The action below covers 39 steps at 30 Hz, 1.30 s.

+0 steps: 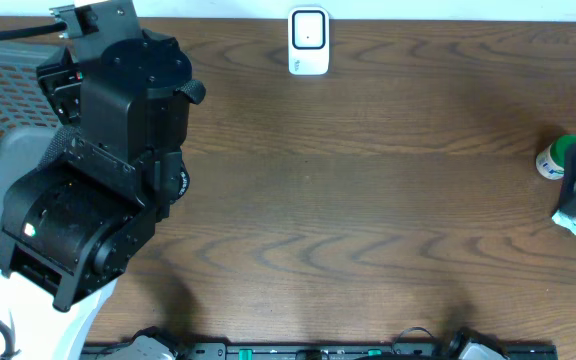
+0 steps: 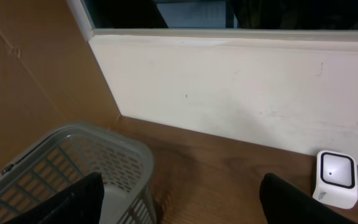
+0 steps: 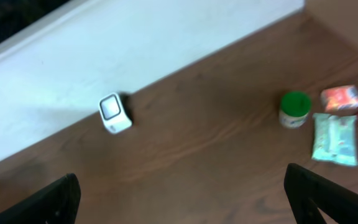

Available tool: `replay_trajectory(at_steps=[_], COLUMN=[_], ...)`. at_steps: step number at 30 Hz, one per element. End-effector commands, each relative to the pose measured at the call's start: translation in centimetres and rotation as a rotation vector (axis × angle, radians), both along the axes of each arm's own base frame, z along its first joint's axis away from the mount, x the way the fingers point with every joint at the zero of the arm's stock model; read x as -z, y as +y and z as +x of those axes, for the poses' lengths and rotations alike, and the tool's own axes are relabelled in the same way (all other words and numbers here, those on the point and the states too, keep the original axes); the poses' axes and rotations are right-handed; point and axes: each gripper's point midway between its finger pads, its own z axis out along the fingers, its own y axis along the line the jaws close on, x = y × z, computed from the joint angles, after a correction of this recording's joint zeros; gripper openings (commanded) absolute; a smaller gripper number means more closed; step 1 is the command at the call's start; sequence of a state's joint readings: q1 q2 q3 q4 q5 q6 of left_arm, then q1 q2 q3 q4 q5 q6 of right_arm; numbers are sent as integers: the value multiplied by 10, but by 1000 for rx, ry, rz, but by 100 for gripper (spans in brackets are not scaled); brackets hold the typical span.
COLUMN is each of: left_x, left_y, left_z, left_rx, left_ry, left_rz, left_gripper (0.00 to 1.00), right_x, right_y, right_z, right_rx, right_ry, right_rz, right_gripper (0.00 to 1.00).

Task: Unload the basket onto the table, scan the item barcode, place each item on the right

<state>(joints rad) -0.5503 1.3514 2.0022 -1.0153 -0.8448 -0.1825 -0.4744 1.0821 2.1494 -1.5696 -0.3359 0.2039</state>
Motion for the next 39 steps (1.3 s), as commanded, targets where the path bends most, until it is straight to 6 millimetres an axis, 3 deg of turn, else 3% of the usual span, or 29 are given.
replay_trajectory(at_steps=[1, 7, 11, 15, 20, 24, 28, 34, 39], left_x=[0, 0, 0, 0, 0, 0, 0, 0, 0], left_y=[4, 4, 4, 4, 4, 4, 4, 4, 4], left_z=[-1, -1, -1, -1, -1, -1, -1, -1, -1], left_rx=[-19, -19, -19, -19, -19, -19, -19, -20, -19], left_ry=[-1, -1, -1, -1, -1, -1, -1, -1, -1], left_rz=[11, 11, 11, 11, 11, 11, 11, 11, 11], left_gripper=[80, 80, 80, 81, 81, 81, 81, 80, 81], right_x=[-17, -63, -90, -107, -115, -106, -84, -36, 3], right_y=[5, 32, 46, 56, 72, 75, 78, 81, 84], right_z=[-37, -92, -117, -129, -125, -110, -87, -54, -37], right_rx=[47, -28, -111, -193, -302, -329, -353, -381, -394], right_ry=[-94, -374, -555, -705, -873, -970, -1028, -1082, -1133], right_rz=[-110, -265, -368, -469, -580, -607, -615, -609, -605], right_gripper=[99, 99, 99, 99, 99, 99, 99, 99, 99])
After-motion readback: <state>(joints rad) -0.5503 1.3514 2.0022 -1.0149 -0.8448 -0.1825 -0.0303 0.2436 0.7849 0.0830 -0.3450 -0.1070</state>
